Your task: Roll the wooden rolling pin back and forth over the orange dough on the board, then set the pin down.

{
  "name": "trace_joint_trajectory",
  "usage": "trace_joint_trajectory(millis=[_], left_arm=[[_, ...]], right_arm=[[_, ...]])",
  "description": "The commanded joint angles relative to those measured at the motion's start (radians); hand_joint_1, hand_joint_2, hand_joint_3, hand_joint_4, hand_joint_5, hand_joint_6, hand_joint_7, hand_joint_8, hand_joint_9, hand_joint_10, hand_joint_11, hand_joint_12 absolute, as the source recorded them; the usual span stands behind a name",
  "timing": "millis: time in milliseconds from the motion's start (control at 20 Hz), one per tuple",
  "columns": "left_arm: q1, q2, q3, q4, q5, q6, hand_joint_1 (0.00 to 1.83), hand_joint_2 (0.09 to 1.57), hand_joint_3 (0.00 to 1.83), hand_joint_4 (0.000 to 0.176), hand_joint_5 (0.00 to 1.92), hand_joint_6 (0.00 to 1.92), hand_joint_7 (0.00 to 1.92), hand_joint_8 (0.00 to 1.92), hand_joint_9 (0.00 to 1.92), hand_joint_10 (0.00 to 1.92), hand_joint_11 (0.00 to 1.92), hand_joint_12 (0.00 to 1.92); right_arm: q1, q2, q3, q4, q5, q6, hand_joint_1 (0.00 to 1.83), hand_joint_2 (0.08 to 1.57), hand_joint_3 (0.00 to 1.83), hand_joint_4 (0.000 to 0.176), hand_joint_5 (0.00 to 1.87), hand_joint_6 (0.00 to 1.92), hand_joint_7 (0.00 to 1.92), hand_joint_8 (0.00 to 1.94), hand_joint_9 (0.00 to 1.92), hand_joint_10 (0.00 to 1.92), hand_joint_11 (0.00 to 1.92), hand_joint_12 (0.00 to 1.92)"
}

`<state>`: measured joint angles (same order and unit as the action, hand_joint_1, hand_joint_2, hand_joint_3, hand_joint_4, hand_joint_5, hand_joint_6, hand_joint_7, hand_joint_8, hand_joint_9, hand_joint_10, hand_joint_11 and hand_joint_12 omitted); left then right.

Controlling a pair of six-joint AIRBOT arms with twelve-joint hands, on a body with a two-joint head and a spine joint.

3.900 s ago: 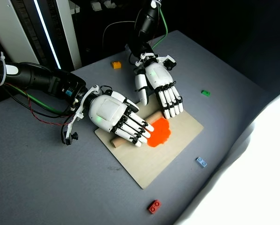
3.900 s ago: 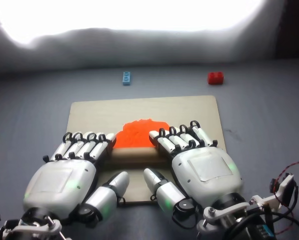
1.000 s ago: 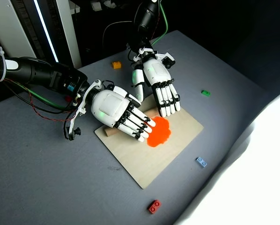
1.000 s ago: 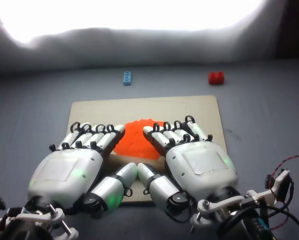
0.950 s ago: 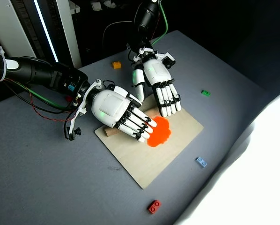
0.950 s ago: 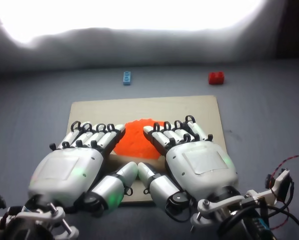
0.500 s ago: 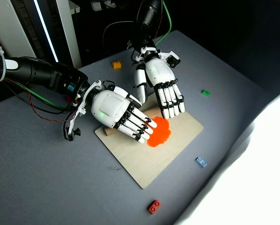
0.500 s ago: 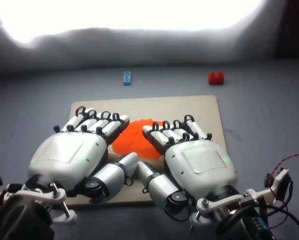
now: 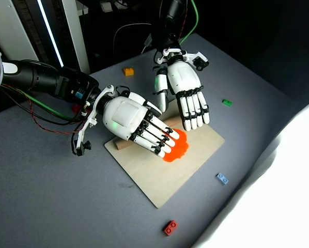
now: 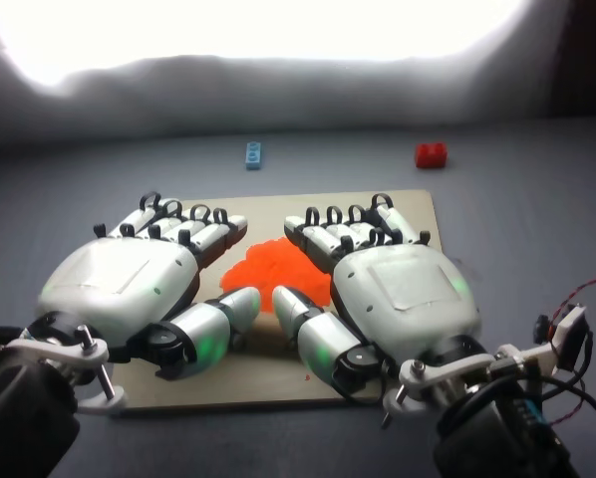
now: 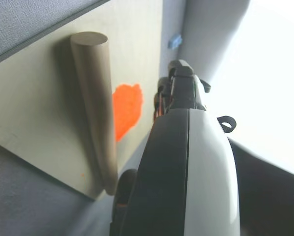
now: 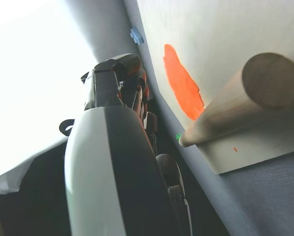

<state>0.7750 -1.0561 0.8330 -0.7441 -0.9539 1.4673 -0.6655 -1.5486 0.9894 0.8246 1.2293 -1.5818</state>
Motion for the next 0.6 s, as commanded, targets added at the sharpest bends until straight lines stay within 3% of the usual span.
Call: trace_joint_trajectory(millis=[0, 200, 550], left_arm=[[-0.013, 0.009, 0.0, 0.044, -0.071, -0.004, 0.0, 1.53, 0.0, 0.0, 0.2, 0.0, 0.22, 0.0, 0.17, 0.0, 0.0, 0.18], [-0.048, 0.05, -0.004, 0.1, 0.035, -0.032, 0.0, 1.53, 0.0, 0.0, 0.2, 0.0, 0.22, 0.0, 0.17, 0.0, 0.0, 0.18], [-0.119, 0.158, -0.063, 0.194, 0.23, -0.031, 0.0, 1.53, 0.0, 0.0, 0.2, 0.0, 0.23, 0.0, 0.17, 0.0, 0.0, 0.18]], right_arm=[[0.012, 0.008, -0.008, -0.084, 0.082, 0.004, 0.0, 1.57, 0.02, 0.0, 0.35, 0.01, 0.39, 0.01, 0.37, 0.01, 0.0, 0.89], [0.014, 0.074, -0.073, -0.084, 0.091, 0.003, 0.0, 1.57, 0.02, 0.0, 0.35, 0.01, 0.39, 0.01, 0.37, 0.01, 0.0, 0.89], [-0.006, 0.28, -0.188, -0.083, 0.084, 0.014, 0.0, 1.57, 0.02, 0.0, 0.31, 0.01, 0.36, 0.0, 0.33, 0.01, 0.0, 0.77]])
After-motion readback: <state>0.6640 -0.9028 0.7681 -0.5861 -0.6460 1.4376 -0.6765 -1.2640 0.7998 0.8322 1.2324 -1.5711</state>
